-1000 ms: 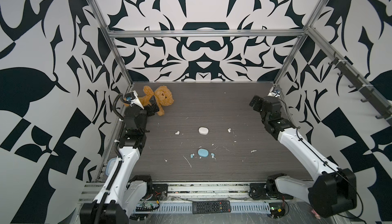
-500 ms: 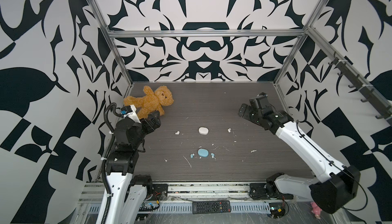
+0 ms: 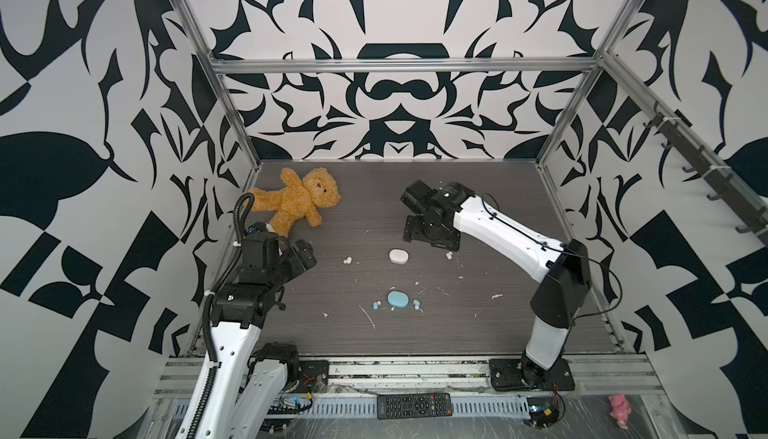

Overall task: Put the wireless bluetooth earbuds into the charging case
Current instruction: 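Move the right gripper over the white charging case while the left arm rises, then lower the right gripper and close it on the white charging case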

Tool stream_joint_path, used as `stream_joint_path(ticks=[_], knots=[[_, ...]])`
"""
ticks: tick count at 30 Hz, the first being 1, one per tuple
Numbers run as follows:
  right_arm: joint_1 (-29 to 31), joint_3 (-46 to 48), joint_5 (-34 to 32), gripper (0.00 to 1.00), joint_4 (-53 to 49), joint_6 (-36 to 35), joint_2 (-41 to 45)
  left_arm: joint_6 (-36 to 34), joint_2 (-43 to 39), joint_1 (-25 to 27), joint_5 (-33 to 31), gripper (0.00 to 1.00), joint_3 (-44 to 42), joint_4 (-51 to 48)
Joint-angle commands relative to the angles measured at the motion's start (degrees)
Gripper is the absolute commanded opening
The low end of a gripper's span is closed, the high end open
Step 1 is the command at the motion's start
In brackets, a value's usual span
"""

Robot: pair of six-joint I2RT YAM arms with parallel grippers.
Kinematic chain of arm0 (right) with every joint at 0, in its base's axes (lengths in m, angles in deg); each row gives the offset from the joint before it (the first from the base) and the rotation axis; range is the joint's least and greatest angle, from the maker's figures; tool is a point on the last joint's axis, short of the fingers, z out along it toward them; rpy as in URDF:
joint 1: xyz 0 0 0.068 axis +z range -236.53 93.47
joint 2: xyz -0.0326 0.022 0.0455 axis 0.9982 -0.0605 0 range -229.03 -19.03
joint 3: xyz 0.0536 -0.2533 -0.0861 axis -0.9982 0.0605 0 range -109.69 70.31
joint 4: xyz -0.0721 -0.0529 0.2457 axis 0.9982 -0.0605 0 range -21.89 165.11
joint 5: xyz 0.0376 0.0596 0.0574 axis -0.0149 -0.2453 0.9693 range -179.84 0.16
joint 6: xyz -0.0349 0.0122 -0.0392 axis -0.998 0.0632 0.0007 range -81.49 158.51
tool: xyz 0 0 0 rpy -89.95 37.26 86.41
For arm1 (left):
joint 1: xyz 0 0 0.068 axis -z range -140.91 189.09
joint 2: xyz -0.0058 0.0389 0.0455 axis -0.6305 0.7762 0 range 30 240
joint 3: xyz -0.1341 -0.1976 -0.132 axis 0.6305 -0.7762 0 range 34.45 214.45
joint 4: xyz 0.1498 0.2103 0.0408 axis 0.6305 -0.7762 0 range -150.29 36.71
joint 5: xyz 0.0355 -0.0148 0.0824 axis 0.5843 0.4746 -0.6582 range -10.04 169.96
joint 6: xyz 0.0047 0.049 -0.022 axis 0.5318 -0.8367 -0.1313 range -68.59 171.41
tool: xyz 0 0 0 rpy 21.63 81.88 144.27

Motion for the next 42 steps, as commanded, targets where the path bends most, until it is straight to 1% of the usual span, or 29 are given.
stream_joint_path(ticks=[1, 3, 5, 10, 16, 21, 26, 28, 29, 31, 35, 42], knots=[[0.4, -9.4, 4.1, 1.0, -9.6, -0.5, -5.4, 0.9, 0.4, 0.7, -0.9, 0.99, 0.9, -2.7], [0.4, -14.2, 6.4, 1.0, -12.3, -1.5, -9.8, 1.0, 0.9, 0.9, -0.8, 0.99, 0.9, -2.7], [0.7, -16.4, 8.3, 1.0, -12.5, -2.3, -12.7, 1.1, 1.5, 1.1, -0.6, 0.99, 1.2, -2.7], [0.8, -18.0, 10.0, 1.0, -9.1, -2.7, -15.6, 1.3, 2.7, 1.1, 0.0, 0.99, 1.2, -2.7], [0.8, -20.8, 13.1, 1.0, -8.3, -5.3, -21.5, 1.4, 3.4, 1.3, 0.1, 0.99, 1.2, -2.7], [0.9, -20.8, 13.2, 0.98, -6.5, -6.8, -23.1, 1.5, 4.0, 2.0, -0.1, 0.99, 1.2, -2.7], [0.9, -21.3, 14.0, 0.93, -5.7, -7.8, -25.4, 1.7, 4.7, 2.2, -0.2, 0.99, 1.3, -4.2], [0.8, -21.5, 14.4, 0.9, -5.3, -8.2, -26.0, 1.7, 4.8, 2.2, -0.1, 0.99, 1.3, -4.2], [0.9, -21.5, 14.2, 0.86, -5.0, -8.4, -26.3, 1.7, 4.9, 2.2, -0.2, 0.99, 1.3, -4.2], [0.9, -21.5, 14.1, 0.82, -4.0, -9.1, -26.3, 1.7, 5.0, 2.3, -0.1, 0.99, 1.3, -4.2], [0.8, -21.0, 13.5, 0.82, -2.6, -9.5, -26.3, 1.8, 5.0, 2.2, -0.1, 0.99, 1.3, -4.2], [0.8, -21.9, 12.4, 0.8, -3.3, -8.5, -27.9, 1.7, 5.0, 2.2, 0.2, 0.99, 1.2, -4.2]])
